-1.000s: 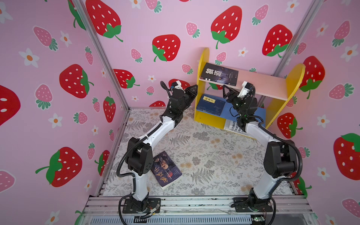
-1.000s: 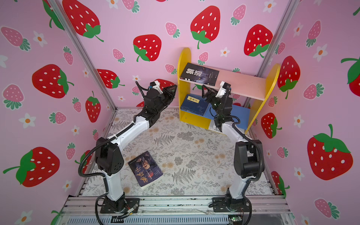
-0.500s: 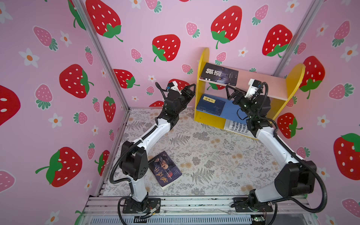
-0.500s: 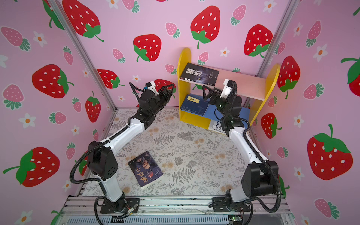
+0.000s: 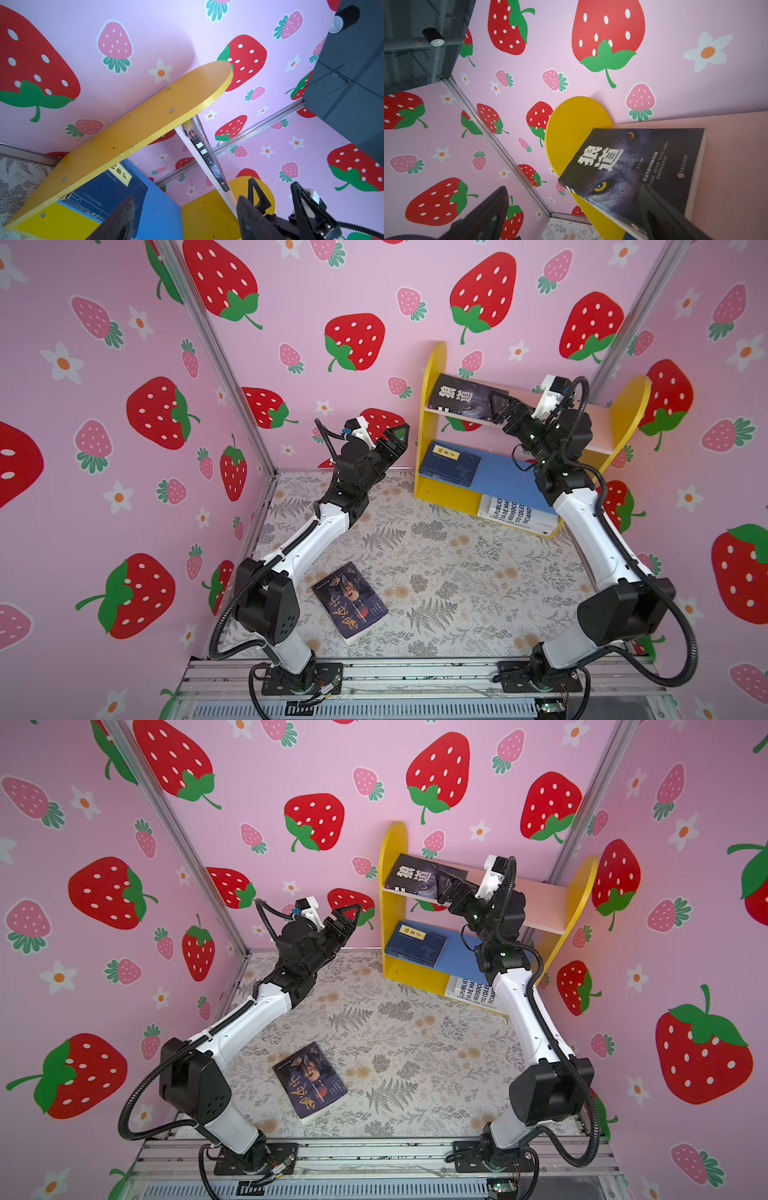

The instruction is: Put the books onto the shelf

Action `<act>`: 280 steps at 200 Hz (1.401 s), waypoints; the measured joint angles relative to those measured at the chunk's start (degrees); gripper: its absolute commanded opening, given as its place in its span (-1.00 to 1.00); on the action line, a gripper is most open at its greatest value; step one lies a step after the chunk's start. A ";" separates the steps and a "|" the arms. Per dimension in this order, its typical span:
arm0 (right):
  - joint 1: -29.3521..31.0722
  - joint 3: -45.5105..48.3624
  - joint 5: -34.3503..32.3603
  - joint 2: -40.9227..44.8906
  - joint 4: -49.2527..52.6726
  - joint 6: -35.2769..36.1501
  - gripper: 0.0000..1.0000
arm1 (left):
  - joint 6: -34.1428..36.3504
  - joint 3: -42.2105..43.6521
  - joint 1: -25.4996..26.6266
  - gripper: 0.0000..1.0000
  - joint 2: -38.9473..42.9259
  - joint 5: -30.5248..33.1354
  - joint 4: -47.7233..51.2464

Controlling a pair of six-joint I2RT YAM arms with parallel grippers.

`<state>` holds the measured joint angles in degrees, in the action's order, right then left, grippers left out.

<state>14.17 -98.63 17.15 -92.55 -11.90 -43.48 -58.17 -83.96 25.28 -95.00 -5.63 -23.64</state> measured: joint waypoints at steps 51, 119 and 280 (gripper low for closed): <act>0.00 -3.34 -1.62 -2.84 8.63 -1.70 0.99 | 0.15 5.57 -1.44 0.57 1.77 -0.59 0.35; 0.02 -9.09 -6.75 -5.44 14.53 -1.81 0.99 | -0.17 10.67 -3.74 0.58 6.49 -1.03 0.11; 4.02 -21.24 -14.80 -12.81 21.90 -2.40 0.99 | -3.26 17.38 -7.43 0.58 8.87 -1.75 -1.05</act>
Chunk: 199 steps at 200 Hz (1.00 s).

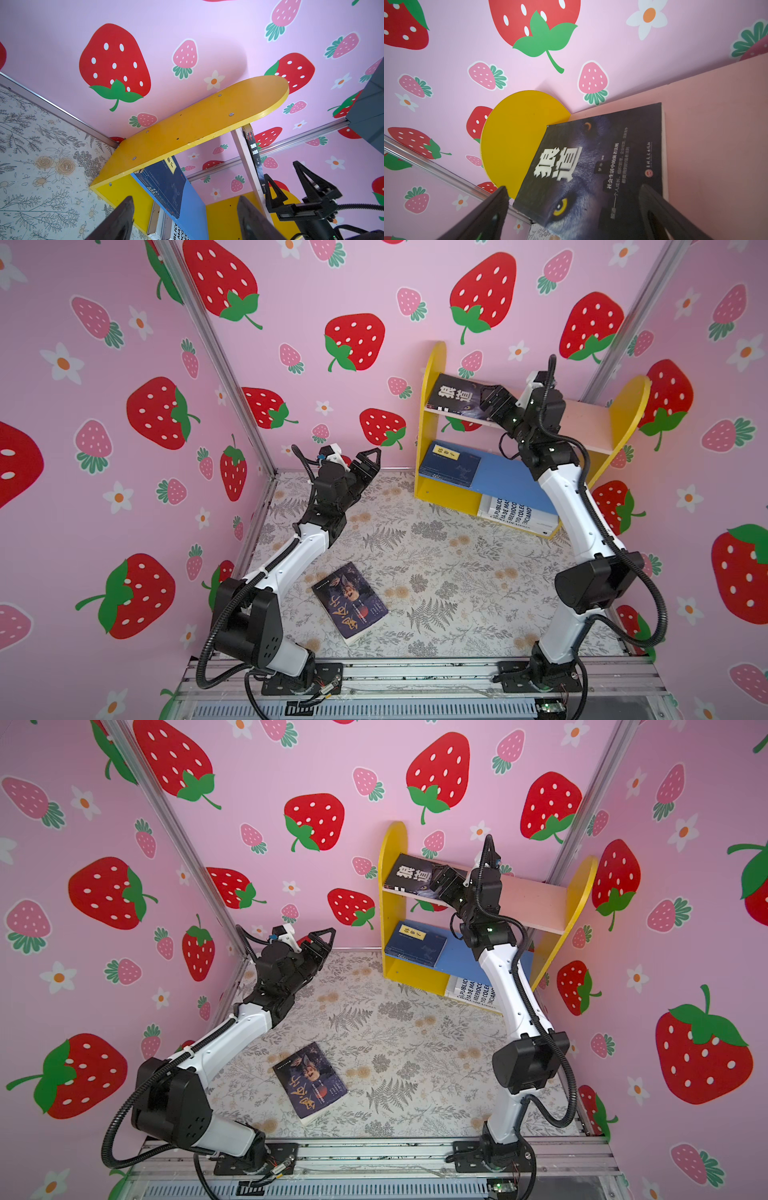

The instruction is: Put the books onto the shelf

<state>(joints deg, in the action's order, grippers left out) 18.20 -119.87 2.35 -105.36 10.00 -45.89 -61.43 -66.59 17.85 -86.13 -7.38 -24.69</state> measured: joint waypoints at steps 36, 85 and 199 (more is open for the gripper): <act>0.50 -0.52 0.11 -0.92 -1.49 -0.96 0.99 | -0.39 1.51 -0.76 0.59 0.76 -0.79 0.04; 0.87 -0.72 0.11 -1.33 -2.47 -1.03 0.99 | -0.74 1.57 -1.49 0.58 1.42 -0.87 0.02; 1.05 0.09 -0.79 -0.15 -0.85 5.16 0.99 | 1.16 4.02 -1.97 0.60 7.15 -0.57 3.15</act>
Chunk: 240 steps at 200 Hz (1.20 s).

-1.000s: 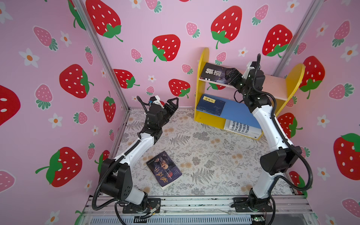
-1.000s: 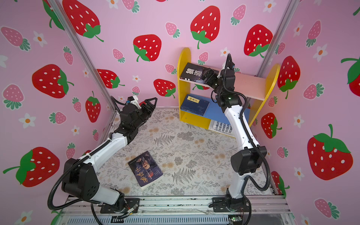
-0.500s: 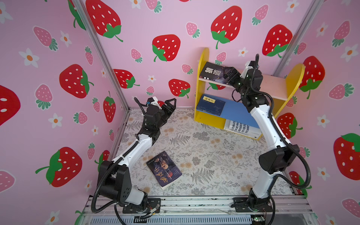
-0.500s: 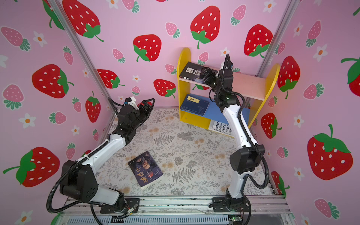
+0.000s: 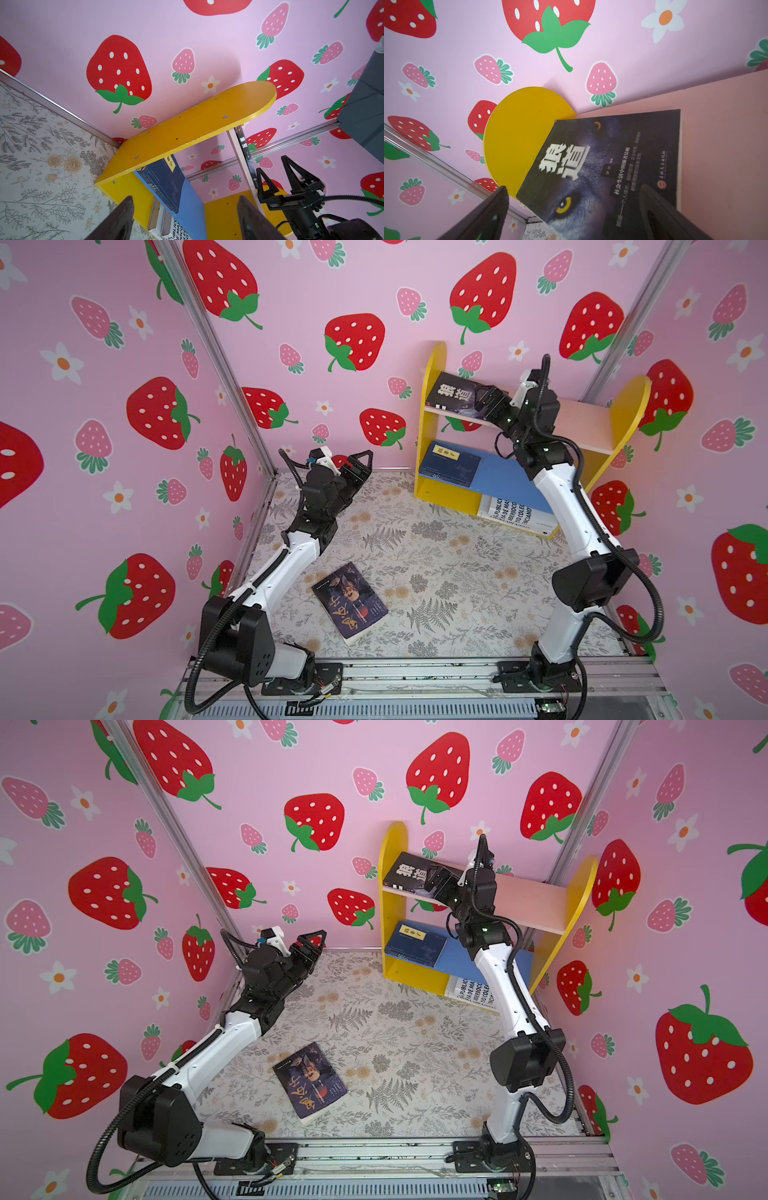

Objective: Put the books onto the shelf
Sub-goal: 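Lower both grippers toward the purple book lying on the table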

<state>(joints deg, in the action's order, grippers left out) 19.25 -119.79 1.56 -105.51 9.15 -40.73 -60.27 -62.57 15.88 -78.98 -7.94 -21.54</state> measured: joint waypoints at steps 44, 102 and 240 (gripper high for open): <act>1.88 9.09 -2.14 8.35 4.48 8.07 0.99 | 4.26 6.21 -1.95 0.67 8.44 3.02 9.16; 11.32 31.19 -5.14 25.03 1.38 15.63 0.99 | 8.81 16.17 -4.42 0.82 23.30 9.38 26.14; 31.10 58.34 3.93 14.45 -11.23 10.36 0.99 | 2.25 36.87 -4.74 0.99 42.05 15.80 55.52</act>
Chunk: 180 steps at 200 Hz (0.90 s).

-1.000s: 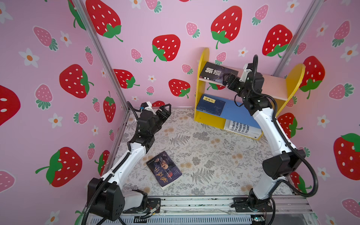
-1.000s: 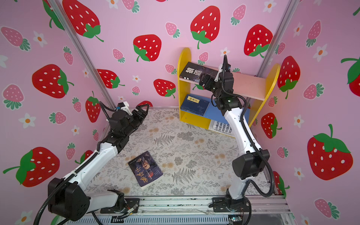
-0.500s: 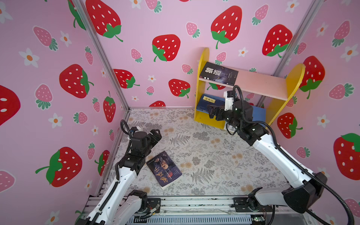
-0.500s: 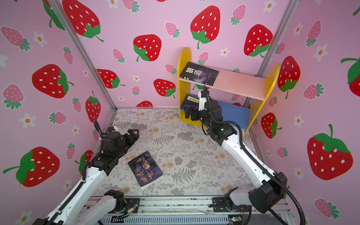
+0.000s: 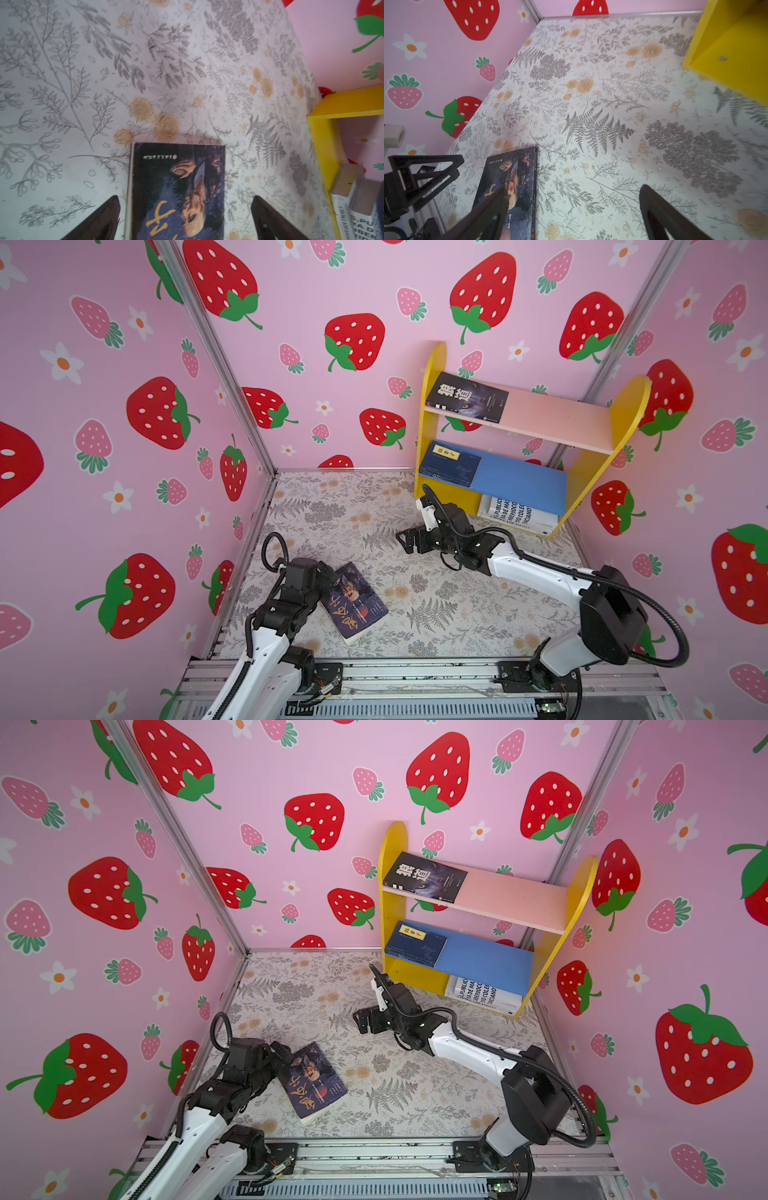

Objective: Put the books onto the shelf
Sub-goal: 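Lower both grippers toward the purple book lying on the table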

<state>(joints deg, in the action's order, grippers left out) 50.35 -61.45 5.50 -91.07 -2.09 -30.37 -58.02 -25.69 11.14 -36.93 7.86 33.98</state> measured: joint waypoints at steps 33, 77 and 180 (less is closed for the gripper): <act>0.52 -0.02 4.74 -6.73 -0.50 -1.60 0.99 | -2.29 4.44 0.13 0.99 5.11 -1.16 2.99; 3.39 -0.37 9.27 -12.09 -1.77 -2.99 0.99 | -4.83 10.78 0.39 0.99 6.19 -4.44 0.48; 10.27 4.39 12.94 -13.99 -4.00 -5.20 0.99 | -3.15 5.29 4.39 0.99 -24.79 -10.71 -32.00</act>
<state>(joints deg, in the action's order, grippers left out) 60.62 -57.06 18.44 -105.06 -6.09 -35.57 -61.17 -20.40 15.53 -61.71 -2.85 1.98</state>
